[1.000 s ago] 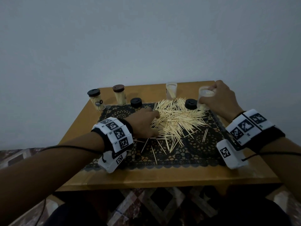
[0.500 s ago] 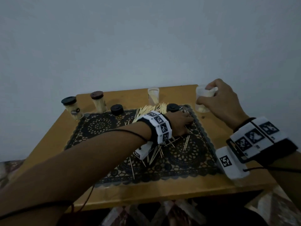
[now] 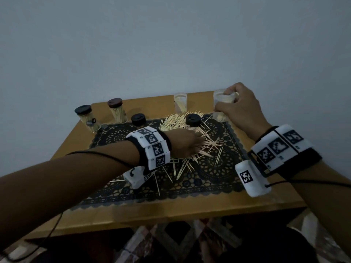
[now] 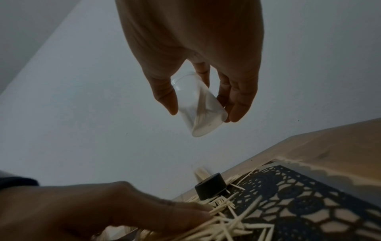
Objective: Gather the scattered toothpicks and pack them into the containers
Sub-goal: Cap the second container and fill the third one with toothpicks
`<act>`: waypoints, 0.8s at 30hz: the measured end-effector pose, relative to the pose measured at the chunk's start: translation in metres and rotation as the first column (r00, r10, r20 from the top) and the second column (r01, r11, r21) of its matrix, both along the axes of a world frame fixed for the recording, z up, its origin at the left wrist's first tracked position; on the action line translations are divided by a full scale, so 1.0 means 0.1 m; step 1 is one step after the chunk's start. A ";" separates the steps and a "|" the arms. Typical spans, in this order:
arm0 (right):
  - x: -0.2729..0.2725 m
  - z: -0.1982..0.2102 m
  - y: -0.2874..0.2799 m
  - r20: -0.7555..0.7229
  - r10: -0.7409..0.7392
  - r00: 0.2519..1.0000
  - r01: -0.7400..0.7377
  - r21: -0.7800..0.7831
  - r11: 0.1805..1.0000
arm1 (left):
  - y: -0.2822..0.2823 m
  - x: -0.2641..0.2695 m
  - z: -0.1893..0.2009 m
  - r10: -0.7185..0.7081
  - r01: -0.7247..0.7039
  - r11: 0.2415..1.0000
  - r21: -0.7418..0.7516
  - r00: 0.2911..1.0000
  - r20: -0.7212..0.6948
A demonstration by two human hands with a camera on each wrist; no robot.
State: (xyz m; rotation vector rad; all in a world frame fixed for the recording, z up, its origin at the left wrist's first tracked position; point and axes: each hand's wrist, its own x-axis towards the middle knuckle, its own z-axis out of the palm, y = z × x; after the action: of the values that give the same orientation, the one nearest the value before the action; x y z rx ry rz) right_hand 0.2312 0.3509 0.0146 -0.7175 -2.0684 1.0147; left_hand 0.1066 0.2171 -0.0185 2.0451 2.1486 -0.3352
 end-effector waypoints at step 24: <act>0.09 0.07 0.05 -0.017 0.034 0.999 -0.034 -0.023 0.999 | 0.17 0.16 0.03 0.018 -0.012 0.994 -0.107 0.998 0.055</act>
State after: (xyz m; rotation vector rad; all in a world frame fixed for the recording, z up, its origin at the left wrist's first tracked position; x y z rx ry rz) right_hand 0.2397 0.3563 0.0220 -0.6851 -2.0641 1.0619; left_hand 0.1226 0.2340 -0.0159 1.9557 2.0663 -0.3767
